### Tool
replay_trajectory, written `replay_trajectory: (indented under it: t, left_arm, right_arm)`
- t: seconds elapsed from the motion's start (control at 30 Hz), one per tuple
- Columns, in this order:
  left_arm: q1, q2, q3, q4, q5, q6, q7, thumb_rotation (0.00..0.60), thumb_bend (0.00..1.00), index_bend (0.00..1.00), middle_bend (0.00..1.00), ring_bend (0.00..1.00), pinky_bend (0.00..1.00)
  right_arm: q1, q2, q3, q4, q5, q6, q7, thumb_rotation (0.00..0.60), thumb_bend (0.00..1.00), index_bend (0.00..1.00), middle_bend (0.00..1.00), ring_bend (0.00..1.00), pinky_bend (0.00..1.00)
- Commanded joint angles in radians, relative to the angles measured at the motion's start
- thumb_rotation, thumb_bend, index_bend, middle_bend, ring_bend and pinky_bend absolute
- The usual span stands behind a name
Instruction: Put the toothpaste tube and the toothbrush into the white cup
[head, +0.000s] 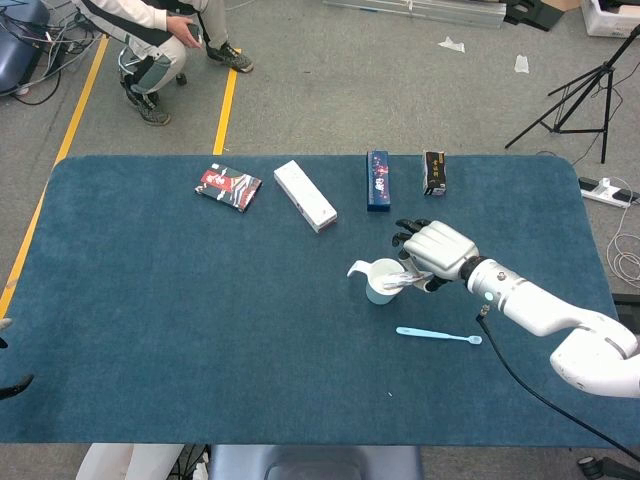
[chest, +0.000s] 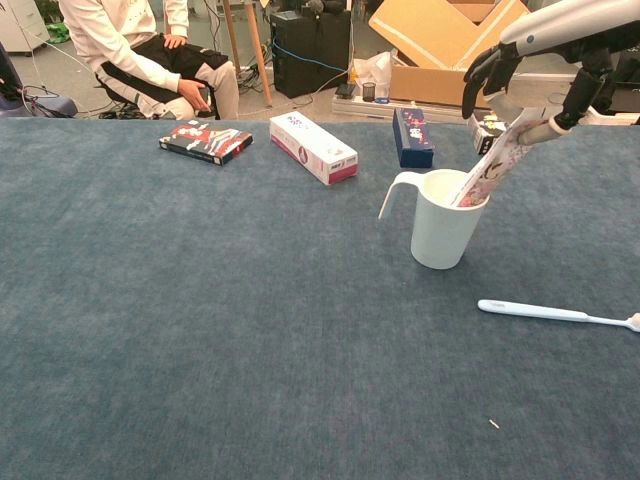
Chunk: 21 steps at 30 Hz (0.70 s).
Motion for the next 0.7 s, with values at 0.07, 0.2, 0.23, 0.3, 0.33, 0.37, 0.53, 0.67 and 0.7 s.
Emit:
replay_trajectory:
  t: [0.07, 0.2, 0.23, 0.3, 0.33, 0.37, 0.53, 0.67, 0.7]
  left_arm:
    - [-0.001, -0.002, -0.002, 0.001, 0.001, 0.000, 0.000, 0.600, 0.00, 0.19, 0.40, 0.25, 0.24]
    - [0.001, -0.005, -0.003, 0.006, -0.001, -0.002, -0.005, 0.600, 0.00, 0.19, 0.40, 0.25, 0.24]
    - [0.001, -0.006, -0.004, 0.008, -0.002, -0.004, -0.006, 0.600, 0.00, 0.19, 0.40, 0.25, 0.24]
    - [0.002, -0.008, -0.004, 0.011, -0.004, -0.006, -0.010, 0.600, 0.00, 0.19, 0.40, 0.25, 0.24]
    - [0.002, -0.009, -0.005, 0.013, -0.004, -0.006, -0.012, 0.600, 0.00, 0.19, 0.40, 0.25, 0.24]
    - [0.002, -0.011, -0.006, 0.015, -0.004, -0.006, -0.014, 0.600, 0.00, 0.19, 0.40, 0.25, 0.24]
    - [0.001, -0.015, -0.009, 0.022, 0.002, -0.004, -0.026, 0.600, 0.00, 0.19, 0.40, 0.25, 0.24]
    - [0.002, -0.017, -0.010, 0.028, 0.001, -0.007, -0.032, 0.600, 0.00, 0.19, 0.40, 0.25, 0.24]
    - [0.002, -0.017, -0.010, 0.029, 0.001, -0.008, -0.034, 0.600, 0.00, 0.19, 0.40, 0.25, 0.24]
  right_arm:
    - [0.005, -0.021, -0.001, 0.021, -0.003, -0.008, 0.013, 0.600, 0.32, 0.78, 0.26, 0.00, 0.18]
    - [0.010, -0.038, -0.002, 0.038, -0.003, -0.015, 0.026, 0.600, 0.32, 0.78, 0.26, 0.00, 0.18]
    - [0.011, -0.043, -0.002, 0.043, -0.002, -0.018, 0.030, 0.600, 0.32, 0.78, 0.26, 0.00, 0.18]
    - [0.014, -0.051, -0.003, 0.051, -0.002, -0.023, 0.034, 0.600, 0.32, 0.78, 0.26, 0.00, 0.18]
    - [0.016, -0.054, -0.004, 0.055, -0.002, -0.026, 0.036, 0.600, 0.32, 0.78, 0.26, 0.00, 0.18]
    - [0.018, -0.059, -0.004, 0.060, -0.001, -0.029, 0.039, 0.600, 0.32, 0.78, 0.26, 0.00, 0.18]
    - [0.025, -0.077, -0.006, 0.077, 0.000, -0.039, 0.049, 0.600, 0.32, 0.78, 0.26, 0.00, 0.18]
    - [0.029, -0.086, -0.008, 0.086, 0.001, -0.045, 0.052, 0.600, 0.32, 0.78, 0.26, 0.00, 0.18]
    - [0.030, -0.089, -0.008, 0.088, 0.001, -0.045, 0.053, 0.600, 0.32, 0.78, 0.26, 0.00, 0.18]
